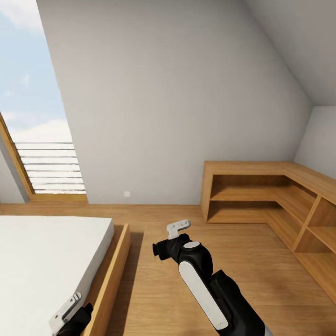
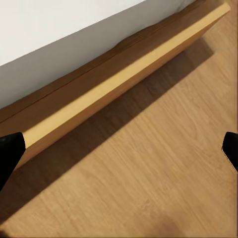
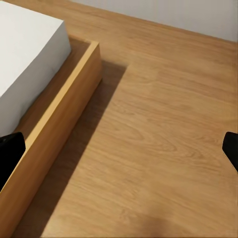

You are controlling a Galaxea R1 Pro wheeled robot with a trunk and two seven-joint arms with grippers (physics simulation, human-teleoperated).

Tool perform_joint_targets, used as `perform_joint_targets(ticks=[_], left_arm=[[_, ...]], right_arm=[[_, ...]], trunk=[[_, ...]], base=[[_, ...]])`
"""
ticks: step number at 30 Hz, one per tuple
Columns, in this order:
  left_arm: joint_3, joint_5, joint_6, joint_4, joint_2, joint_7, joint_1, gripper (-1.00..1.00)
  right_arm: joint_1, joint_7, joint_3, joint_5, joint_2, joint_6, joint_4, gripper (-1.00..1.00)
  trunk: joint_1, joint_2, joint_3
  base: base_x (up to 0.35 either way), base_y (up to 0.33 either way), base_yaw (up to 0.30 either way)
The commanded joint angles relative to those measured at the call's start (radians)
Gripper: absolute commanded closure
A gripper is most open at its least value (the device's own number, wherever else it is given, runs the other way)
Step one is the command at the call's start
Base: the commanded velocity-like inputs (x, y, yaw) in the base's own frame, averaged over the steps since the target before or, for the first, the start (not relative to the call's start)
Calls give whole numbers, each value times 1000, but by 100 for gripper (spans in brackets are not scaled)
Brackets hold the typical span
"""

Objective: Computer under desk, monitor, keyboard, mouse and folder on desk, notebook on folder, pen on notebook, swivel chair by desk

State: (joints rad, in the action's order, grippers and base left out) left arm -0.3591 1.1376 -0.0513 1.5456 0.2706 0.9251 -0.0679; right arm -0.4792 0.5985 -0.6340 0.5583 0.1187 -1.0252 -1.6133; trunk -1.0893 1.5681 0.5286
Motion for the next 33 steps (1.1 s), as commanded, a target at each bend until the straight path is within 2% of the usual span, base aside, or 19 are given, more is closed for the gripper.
perform_joint_targets(ticks=[1,22,33], left_arm=[[-1,7,-5,2,1,3,0,-100],[-1,7,-4,2,1,-5,0,-100],[-1,7,-4,2,1,-14,0,-100]], right_arm=[[-1,10,-1,9,0,-3,-1,-100],[-1,8,2,9,-1,-9,-2,-100],[-1,8,-3,10,-2,-5,-2,-100]], trunk=[[-1,0,1],[-1,0,1],[-1,0,1]], base=[[342,0,0],[342,0,-7],[342,0,-208]])
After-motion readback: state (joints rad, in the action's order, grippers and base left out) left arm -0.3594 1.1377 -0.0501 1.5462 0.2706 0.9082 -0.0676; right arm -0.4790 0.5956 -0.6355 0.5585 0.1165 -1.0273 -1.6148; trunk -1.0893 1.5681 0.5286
